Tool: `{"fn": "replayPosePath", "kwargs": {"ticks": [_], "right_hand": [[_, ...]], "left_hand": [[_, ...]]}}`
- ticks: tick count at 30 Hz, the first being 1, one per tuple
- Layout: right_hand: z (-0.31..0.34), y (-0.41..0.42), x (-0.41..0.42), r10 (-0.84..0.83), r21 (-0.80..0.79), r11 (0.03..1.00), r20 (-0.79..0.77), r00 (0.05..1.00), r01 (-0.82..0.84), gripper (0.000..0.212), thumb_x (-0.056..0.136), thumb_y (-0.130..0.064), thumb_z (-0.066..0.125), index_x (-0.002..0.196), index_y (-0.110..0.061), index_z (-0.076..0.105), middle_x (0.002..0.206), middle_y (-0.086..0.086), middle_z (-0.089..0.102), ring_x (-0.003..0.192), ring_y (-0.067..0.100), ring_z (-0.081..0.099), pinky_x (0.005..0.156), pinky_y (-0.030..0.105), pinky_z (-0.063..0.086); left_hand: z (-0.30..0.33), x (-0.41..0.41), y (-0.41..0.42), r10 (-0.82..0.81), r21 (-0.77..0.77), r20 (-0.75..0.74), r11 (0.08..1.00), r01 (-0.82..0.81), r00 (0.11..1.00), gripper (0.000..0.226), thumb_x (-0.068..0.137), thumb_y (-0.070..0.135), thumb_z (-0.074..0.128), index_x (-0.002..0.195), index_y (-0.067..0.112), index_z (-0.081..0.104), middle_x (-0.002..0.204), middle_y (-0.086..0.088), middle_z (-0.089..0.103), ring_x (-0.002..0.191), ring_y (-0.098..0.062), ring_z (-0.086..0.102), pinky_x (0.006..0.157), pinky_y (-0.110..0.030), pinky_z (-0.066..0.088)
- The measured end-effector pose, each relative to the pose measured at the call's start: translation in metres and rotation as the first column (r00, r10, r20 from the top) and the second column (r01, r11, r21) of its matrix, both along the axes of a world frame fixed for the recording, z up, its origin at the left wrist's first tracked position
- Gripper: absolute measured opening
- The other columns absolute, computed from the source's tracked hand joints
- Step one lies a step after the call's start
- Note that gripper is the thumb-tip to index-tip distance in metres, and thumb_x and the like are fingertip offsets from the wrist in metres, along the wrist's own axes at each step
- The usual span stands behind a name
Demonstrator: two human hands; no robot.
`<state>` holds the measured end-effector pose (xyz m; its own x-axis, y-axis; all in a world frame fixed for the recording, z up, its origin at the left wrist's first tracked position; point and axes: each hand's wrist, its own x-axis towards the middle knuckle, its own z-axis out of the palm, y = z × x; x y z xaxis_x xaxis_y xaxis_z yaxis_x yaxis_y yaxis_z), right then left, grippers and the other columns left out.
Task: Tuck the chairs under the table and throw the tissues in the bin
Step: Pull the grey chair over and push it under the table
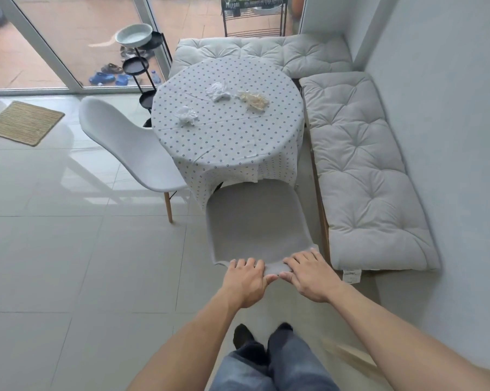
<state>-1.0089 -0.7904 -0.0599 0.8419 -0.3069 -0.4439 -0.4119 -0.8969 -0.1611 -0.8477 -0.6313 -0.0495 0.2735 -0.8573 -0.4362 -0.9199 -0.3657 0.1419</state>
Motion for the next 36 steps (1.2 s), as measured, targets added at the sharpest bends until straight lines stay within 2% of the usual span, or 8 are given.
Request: {"fn": "replayPosePath", "kwargs": {"ticks": [3,10,14,17,22,30,34,36], "right_hand": [[0.000,-0.023,0.021,-0.002,0.019,1.000,-0.005,1.000,0.003,0.077,0.099,-0.070,0.004,0.145,-0.025,0.045,0.141,0.003,0.056,0.132,0.028,0.046,0.119,0.053,0.025],[0.008,-0.083,0.068,0.036,0.054,0.998,-0.013,0.999,-0.035,0.099,0.087,-0.076,-0.017,0.146,-0.024,0.043,0.143,0.004,0.054,0.133,0.029,0.045,0.118,0.052,0.024],[0.011,-0.108,0.083,0.085,0.117,0.990,-0.085,0.993,-0.075,0.082,0.096,-0.074,0.000,0.147,-0.026,0.041,0.145,0.005,0.053,0.132,0.030,0.045,0.115,0.052,0.028],[0.013,-0.119,0.085,0.121,0.171,0.980,-0.106,0.987,-0.102,0.080,0.097,-0.078,0.010,0.146,-0.026,0.045,0.145,0.003,0.055,0.133,0.027,0.045,0.114,0.047,0.030],[0.017,-0.136,0.103,0.002,0.206,0.978,-0.067,0.998,0.012,0.076,0.099,-0.075,0.019,0.150,-0.024,0.046,0.152,0.001,0.050,0.144,0.020,0.037,0.118,0.039,0.028],[0.021,-0.143,0.203,-0.096,0.131,0.986,-0.063,0.993,0.104,0.075,0.101,-0.072,0.020,0.155,-0.023,0.039,0.164,0.006,0.034,0.154,0.026,0.020,0.124,0.045,0.020],[0.028,-0.132,0.265,-0.230,0.111,0.966,-0.028,0.973,0.232,0.093,0.091,-0.083,0.007,0.155,-0.023,0.040,0.164,0.006,0.033,0.154,0.026,0.020,0.124,0.047,0.022],[0.033,-0.124,0.300,-0.294,0.113,0.949,-0.017,0.956,0.294,0.086,0.094,-0.079,0.013,0.154,-0.024,0.041,0.165,0.006,0.033,0.154,0.026,0.021,0.123,0.047,0.022]], "left_hand": [[0.002,0.021,-0.022,0.009,0.012,-0.004,1.000,-0.009,1.000,0.073,0.103,0.070,0.007,0.127,0.016,0.050,0.130,-0.016,0.060,0.119,-0.042,0.055,0.104,-0.054,0.039],[0.003,0.059,-0.078,0.053,0.073,-0.012,0.996,-0.052,0.999,0.074,0.102,0.070,0.007,0.131,0.017,0.049,0.135,-0.015,0.059,0.123,-0.041,0.053,0.110,-0.056,0.034],[0.003,0.076,-0.095,0.053,0.132,-0.086,0.990,-0.041,0.995,0.076,0.101,0.074,0.009,0.137,0.019,0.047,0.139,-0.015,0.057,0.126,-0.040,0.052,0.108,-0.054,0.036],[0.001,0.089,-0.100,0.076,0.189,-0.180,0.981,-0.042,0.981,0.093,0.090,0.089,0.010,0.145,0.022,0.045,0.142,-0.012,0.056,0.128,-0.036,0.051,0.109,-0.053,0.038],[0.007,0.136,-0.105,0.179,0.183,-0.252,0.974,-0.134,0.951,0.099,0.087,0.092,0.016,0.154,0.022,0.039,0.154,-0.009,0.049,0.138,-0.032,0.046,0.112,-0.051,0.038],[0.018,0.255,-0.107,0.102,0.079,-0.190,0.993,-0.088,0.977,0.088,0.097,0.080,0.023,0.162,0.021,0.023,0.173,-0.009,0.017,0.159,-0.028,0.010,0.127,-0.052,0.014],[0.022,0.332,-0.103,0.067,0.052,-0.189,0.997,-0.058,0.980,0.090,0.096,0.082,0.020,0.164,0.022,0.018,0.175,-0.007,0.009,0.161,-0.025,0.002,0.128,-0.054,0.008],[0.032,0.371,-0.101,0.035,0.025,-0.170,0.999,-0.031,0.985,0.088,0.097,0.081,0.020,0.164,0.023,0.019,0.175,-0.007,0.009,0.161,-0.025,0.001,0.128,-0.055,0.009]]}}
